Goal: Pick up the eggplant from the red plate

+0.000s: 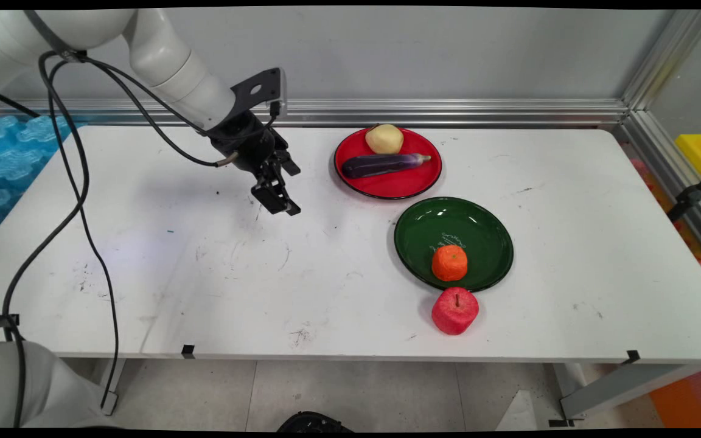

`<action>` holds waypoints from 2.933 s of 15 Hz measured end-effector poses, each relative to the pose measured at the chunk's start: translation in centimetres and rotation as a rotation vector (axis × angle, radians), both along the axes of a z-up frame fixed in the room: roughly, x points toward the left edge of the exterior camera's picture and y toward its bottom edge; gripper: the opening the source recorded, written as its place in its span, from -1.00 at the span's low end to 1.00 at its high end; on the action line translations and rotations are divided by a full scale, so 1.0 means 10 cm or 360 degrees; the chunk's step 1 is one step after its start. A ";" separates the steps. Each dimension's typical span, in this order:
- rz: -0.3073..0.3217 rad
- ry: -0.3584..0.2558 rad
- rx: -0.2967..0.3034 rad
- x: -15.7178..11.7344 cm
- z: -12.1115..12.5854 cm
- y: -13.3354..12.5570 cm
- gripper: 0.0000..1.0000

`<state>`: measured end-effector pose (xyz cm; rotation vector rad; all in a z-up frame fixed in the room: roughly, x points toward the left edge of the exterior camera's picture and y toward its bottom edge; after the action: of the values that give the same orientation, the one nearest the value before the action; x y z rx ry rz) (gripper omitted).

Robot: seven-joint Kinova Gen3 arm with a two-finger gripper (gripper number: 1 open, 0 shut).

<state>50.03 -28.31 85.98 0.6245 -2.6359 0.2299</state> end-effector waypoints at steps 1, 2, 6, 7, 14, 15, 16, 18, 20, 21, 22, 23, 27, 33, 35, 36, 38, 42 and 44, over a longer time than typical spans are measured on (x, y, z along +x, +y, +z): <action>0.0000 0.0003 -0.0001 -0.01 0.00 0.00 1.00; 0.0001 0.0006 -0.0002 -0.01 0.00 0.00 1.00; 0.0001 0.0013 -0.0007 -0.03 0.01 0.00 1.00; 0.0000 0.0014 -0.0007 -0.03 0.01 -0.01 1.00; -0.0002 0.0024 -0.0015 -0.06 0.01 -0.01 1.00; -0.0002 0.0025 -0.0016 -0.06 0.01 -0.01 1.00; -0.0002 0.0027 -0.0017 -0.06 0.02 -0.02 1.00; -0.0002 0.0031 -0.0019 -0.07 0.02 -0.02 1.00; 0.0000 0.0036 -0.0021 -0.09 0.02 -0.03 1.00; 0.0005 0.0041 -0.0024 -0.10 0.02 -0.03 1.00; 0.0010 0.0048 -0.0027 -0.12 0.02 -0.03 1.00; 0.0014 0.0055 -0.0029 -0.14 0.02 -0.03 1.00; 0.0010 0.0093 -0.0036 -0.29 0.00 -0.02 1.00; 0.0007 0.0155 -0.0067 -0.54 -0.04 -0.06 1.00; 0.0010 0.0177 -0.0076 -0.62 -0.06 -0.08 1.00; 0.0013 0.0188 -0.0084 -0.67 -0.08 -0.09 1.00; 0.0020 0.0199 -0.0093 -0.71 -0.10 -0.12 1.00; 0.0048 0.0215 -0.0123 -0.76 -0.16 -0.25 1.00; 0.0059 0.0215 -0.0145 -0.75 -0.19 -0.35 1.00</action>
<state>42.55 -31.82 84.08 0.6360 -2.4712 0.3058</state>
